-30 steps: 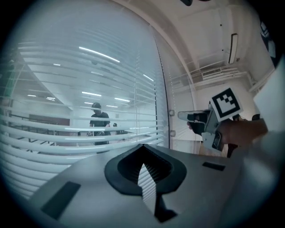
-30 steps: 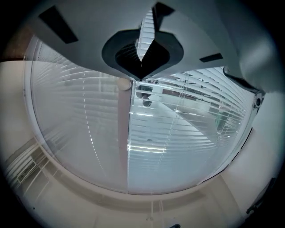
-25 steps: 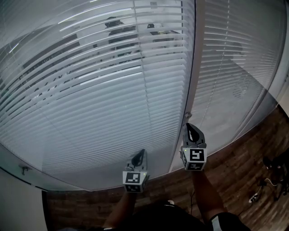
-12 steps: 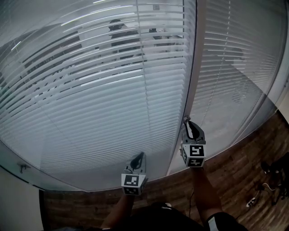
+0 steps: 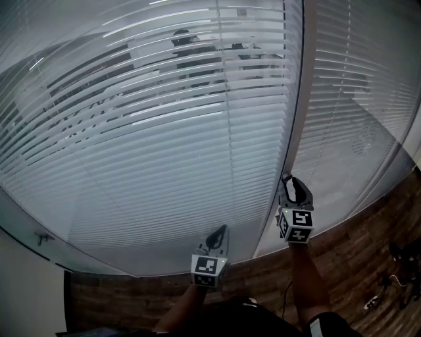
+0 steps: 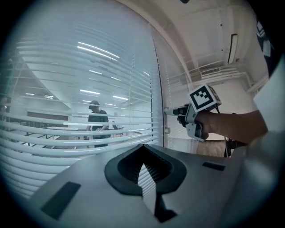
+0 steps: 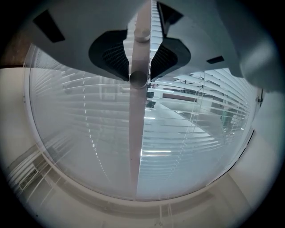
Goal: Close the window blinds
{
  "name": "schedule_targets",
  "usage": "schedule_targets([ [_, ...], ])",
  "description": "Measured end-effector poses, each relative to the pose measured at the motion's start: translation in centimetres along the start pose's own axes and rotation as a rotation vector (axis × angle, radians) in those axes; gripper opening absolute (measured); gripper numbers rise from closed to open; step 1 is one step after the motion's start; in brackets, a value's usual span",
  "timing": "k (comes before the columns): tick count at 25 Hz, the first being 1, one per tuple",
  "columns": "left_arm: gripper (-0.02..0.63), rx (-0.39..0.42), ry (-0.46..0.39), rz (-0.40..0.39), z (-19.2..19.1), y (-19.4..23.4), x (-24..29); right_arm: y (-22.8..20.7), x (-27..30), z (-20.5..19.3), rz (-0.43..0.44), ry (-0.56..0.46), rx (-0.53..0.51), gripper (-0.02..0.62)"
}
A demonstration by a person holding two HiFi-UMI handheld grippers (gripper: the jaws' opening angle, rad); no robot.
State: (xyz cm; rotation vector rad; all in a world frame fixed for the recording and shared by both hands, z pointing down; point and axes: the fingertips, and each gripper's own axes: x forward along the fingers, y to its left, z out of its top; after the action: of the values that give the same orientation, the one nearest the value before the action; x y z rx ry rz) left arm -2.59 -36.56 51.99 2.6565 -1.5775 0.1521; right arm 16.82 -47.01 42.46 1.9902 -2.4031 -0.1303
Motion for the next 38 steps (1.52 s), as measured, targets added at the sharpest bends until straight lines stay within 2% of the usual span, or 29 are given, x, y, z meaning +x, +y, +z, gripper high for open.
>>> schedule_targets([
  [4,-0.005,-0.008,0.013,0.016,0.1,0.6,-0.3,0.1,0.2,0.3,0.003,-0.019,0.012,0.135],
  [12,-0.005,-0.013,0.004,-0.006,0.1,-0.2,0.0,0.0,0.1,0.8,0.005,-0.038,0.003,0.124],
  [16,-0.005,0.01,0.025,-0.001,0.1,-0.1,0.1,-0.2,0.1,0.8,0.011,-0.034,-0.005,0.123],
  [20,-0.005,0.015,0.006,-0.006,0.3,-0.2,0.1,-0.1,0.1,0.7,0.014,-0.034,-0.029,0.121],
  [27,-0.005,0.011,-0.003,-0.004,0.3,-0.3,-0.2,0.0,0.0,0.7,0.017,-0.013,-0.203,0.121],
  [31,-0.005,0.016,0.019,-0.003,0.2,-0.1,-0.4,0.5,0.0,1.2,0.054,-0.002,-0.28,0.121],
  [38,-0.005,0.012,-0.009,0.007,0.7,0.0,-0.6,1.2,0.0,1.1,0.109,0.029,-0.629,0.121],
])
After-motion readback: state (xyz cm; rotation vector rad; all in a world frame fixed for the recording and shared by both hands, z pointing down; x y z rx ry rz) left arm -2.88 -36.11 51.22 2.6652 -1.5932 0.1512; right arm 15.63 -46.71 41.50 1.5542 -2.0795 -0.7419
